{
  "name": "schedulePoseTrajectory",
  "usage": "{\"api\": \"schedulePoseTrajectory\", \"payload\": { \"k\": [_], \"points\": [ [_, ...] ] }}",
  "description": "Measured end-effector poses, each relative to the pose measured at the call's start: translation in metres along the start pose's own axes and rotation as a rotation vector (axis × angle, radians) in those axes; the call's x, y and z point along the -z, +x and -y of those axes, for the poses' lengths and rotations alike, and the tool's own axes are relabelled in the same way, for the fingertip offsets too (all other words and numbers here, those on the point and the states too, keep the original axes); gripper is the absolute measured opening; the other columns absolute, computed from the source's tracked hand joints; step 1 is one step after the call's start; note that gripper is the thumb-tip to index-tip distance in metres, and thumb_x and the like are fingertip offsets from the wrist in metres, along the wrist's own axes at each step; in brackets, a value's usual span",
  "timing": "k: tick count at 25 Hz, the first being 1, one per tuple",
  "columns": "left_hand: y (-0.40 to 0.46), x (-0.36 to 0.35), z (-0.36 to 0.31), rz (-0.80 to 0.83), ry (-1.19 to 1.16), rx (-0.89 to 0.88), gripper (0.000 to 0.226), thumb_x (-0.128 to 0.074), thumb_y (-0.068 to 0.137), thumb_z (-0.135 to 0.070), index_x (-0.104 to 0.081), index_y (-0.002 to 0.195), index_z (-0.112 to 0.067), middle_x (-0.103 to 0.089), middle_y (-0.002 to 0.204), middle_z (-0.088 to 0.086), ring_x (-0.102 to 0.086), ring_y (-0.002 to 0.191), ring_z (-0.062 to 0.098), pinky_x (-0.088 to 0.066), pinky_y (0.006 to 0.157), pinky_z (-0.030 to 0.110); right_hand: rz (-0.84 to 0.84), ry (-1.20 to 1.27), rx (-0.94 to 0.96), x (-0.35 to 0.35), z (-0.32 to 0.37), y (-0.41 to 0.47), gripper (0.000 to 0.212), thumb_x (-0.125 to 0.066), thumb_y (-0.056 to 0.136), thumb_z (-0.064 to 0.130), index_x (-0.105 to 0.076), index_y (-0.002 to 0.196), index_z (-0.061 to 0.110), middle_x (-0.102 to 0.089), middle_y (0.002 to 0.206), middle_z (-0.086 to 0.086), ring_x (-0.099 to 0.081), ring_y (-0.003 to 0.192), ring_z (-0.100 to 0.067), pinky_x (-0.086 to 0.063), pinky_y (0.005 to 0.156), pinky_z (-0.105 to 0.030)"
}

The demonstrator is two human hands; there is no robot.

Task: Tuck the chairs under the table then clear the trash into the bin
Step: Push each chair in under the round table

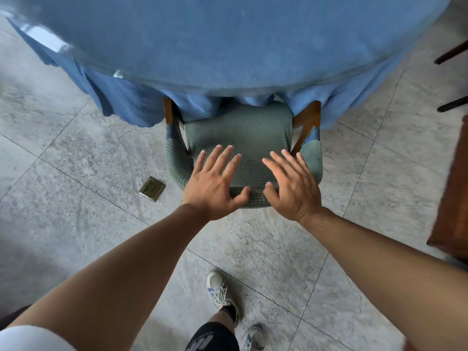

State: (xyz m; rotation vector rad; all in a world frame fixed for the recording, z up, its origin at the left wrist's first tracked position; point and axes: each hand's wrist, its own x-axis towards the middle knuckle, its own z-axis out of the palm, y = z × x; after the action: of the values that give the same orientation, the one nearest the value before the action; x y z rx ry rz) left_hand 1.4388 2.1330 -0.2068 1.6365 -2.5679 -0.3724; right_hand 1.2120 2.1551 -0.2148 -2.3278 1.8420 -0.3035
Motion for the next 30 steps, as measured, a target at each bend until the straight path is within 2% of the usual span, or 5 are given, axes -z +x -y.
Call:
{"api": "schedulePoseTrajectory", "payload": {
  "k": [10, 16, 22, 27, 30],
  "points": [
    [0.097, 0.015, 0.055, -0.147, 0.101, -0.084, 0.077, -0.041, 0.09, -0.062, -0.035, 0.157, -0.025, -0.02, 0.168, 0.013, -0.013, 0.157, 0.034, -0.013, 0.122, 0.062, -0.107, -0.037, -0.065, -0.006, -0.009, 0.101, 0.066, -0.046, 0.086, 0.035, -0.051, 0.148, 0.014, -0.037, 0.162, -0.014, -0.028, 0.153, -0.034, -0.018, 0.124, -0.056],
    [0.151, 0.021, 0.076, -0.247, 0.176, -0.119, 0.08, -0.04, 0.092, -0.06, -0.029, 0.16, -0.02, -0.014, 0.169, 0.018, -0.008, 0.157, 0.037, -0.012, 0.12, 0.066, -0.224, -0.007, -0.07, -0.006, -0.023, 0.154, 0.071, -0.048, 0.082, 0.035, -0.048, 0.15, 0.013, -0.031, 0.165, -0.014, -0.02, 0.156, -0.034, -0.013, 0.125, -0.059],
    [0.213, 0.027, 0.081, -0.22, 0.213, -0.063, 0.076, -0.033, 0.093, -0.062, -0.04, 0.155, -0.019, -0.029, 0.165, 0.017, -0.018, 0.155, 0.037, -0.009, 0.12, 0.067, -0.249, -0.04, -0.011, -0.006, -0.062, 0.212, 0.062, -0.048, 0.085, 0.033, -0.057, 0.142, 0.011, -0.044, 0.157, -0.016, -0.029, 0.152, -0.039, -0.016, 0.124, -0.059],
    [0.228, 0.025, 0.074, -0.208, 0.174, 0.014, 0.074, -0.038, 0.09, -0.06, -0.047, 0.151, -0.019, -0.039, 0.16, 0.014, -0.03, 0.151, 0.037, -0.013, 0.121, 0.063, -0.266, 0.015, 0.077, -0.005, -0.084, 0.238, 0.053, -0.051, 0.083, 0.032, -0.065, 0.13, 0.01, -0.057, 0.145, -0.017, -0.047, 0.139, -0.041, -0.028, 0.12, -0.055],
    [0.231, 0.025, 0.073, -0.195, 0.15, 0.036, 0.073, -0.042, 0.089, -0.06, -0.049, 0.15, -0.02, -0.04, 0.16, 0.012, -0.032, 0.15, 0.036, -0.017, 0.121, 0.06, -0.272, 0.029, 0.093, -0.004, -0.086, 0.242, 0.051, -0.053, 0.082, 0.032, -0.066, 0.127, 0.011, -0.058, 0.141, -0.017, -0.049, 0.135, -0.041, -0.03, 0.119, -0.053]
  ]
}}
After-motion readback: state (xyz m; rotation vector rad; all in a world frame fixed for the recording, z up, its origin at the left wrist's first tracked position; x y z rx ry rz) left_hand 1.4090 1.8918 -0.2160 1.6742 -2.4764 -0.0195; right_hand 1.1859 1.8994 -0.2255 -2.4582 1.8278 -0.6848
